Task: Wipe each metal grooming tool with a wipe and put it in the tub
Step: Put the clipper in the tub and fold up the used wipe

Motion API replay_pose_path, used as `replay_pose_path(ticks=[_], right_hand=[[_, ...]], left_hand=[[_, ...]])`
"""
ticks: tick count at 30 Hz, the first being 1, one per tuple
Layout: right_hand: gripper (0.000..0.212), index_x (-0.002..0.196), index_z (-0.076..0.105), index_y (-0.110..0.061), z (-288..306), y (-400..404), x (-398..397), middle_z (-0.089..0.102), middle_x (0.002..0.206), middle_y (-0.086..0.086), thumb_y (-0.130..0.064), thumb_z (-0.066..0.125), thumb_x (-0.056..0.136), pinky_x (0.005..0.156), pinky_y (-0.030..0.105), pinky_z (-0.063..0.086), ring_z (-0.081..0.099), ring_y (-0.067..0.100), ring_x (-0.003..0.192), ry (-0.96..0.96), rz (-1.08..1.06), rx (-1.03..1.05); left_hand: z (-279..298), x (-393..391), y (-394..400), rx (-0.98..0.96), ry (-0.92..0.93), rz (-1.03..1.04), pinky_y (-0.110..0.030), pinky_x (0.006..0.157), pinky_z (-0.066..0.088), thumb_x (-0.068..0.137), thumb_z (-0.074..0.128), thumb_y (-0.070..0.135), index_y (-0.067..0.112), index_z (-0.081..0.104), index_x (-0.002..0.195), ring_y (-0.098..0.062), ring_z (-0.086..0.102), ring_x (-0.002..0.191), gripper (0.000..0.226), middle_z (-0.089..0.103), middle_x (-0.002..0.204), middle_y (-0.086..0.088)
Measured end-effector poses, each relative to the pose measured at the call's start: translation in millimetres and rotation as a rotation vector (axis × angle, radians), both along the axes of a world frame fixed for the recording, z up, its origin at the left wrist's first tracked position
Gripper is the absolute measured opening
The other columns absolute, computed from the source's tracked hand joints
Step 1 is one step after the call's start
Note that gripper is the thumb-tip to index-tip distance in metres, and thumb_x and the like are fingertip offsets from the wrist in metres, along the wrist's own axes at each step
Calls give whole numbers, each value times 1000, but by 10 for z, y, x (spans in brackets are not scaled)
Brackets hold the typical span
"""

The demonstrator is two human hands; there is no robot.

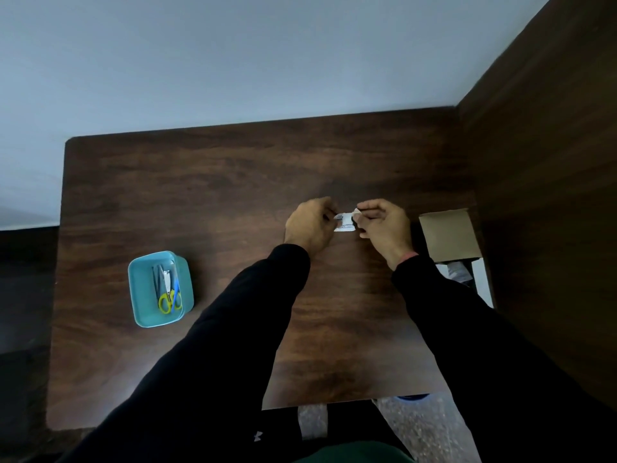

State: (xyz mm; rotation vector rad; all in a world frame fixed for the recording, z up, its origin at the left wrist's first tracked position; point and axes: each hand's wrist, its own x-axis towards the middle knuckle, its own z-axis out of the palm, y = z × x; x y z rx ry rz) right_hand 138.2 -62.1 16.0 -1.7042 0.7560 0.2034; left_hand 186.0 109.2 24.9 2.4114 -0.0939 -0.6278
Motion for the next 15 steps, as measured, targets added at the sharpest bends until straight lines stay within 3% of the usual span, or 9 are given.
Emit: replay_pose_path(ticks=[4, 6, 8, 10, 12, 15], right_hand=[[12, 106, 80, -15, 16, -18, -41, 80, 96, 3, -6, 81, 99, 62, 22, 62, 75, 9, 82, -22, 20, 97], [12, 105, 80, -14, 37, -28, -77, 80, 92, 2, -6, 84, 97, 62, 23, 63, 74, 6, 74, -18, 35, 127], [17, 104, 79, -12, 37, -30, -109, 80, 91, 2, -5, 89, 93, 61, 22, 62, 74, 6, 72, 1, 81, 100], [22, 100, 76, -14, 30, -23, -122, 82, 89, 1, -5, 93, 88, 59, 22, 61, 75, 10, 73, 4, 86, 58], [27, 95, 73, -18, 38, -16, -109, 83, 86, -1, -6, 95, 85, 56, 22, 60, 76, 12, 73, -4, 70, 21], [29, 102, 75, -20, 76, -25, -101, 83, 85, -2, -9, 96, 85, 56, 21, 60, 76, 7, 72, -10, 71, 23]], left_hand=[[-15, 21, -19, 19, 8, 4, -30, 80, 47, 102, 75, 34, 22, 81, 116, -24, 75, 105, 20, 81, 109, 2], [-22, 33, -22, 22, 18, 4, -31, 76, 44, 103, 73, 36, 23, 80, 103, -25, 73, 98, 15, 77, 96, 3], [-23, 19, -27, 15, 48, 3, -32, 72, 41, 104, 71, 38, 25, 69, 81, -24, 68, 86, 27, 68, 78, 8], [-46, 12, -18, -15, 101, -30, -36, 71, 47, 106, 70, 40, 26, 66, 76, -23, 68, 83, 34, 68, 74, 8], [-46, 22, 8, -88, 153, -43, -36, 72, 53, 107, 71, 38, 28, 70, 76, -17, 70, 79, 32, 71, 75, 9], [-5, 43, 51, -202, 222, -30, -28, 68, 49, 109, 71, 33, 32, 76, 83, -2, 63, 70, 26, 69, 74, 15]])
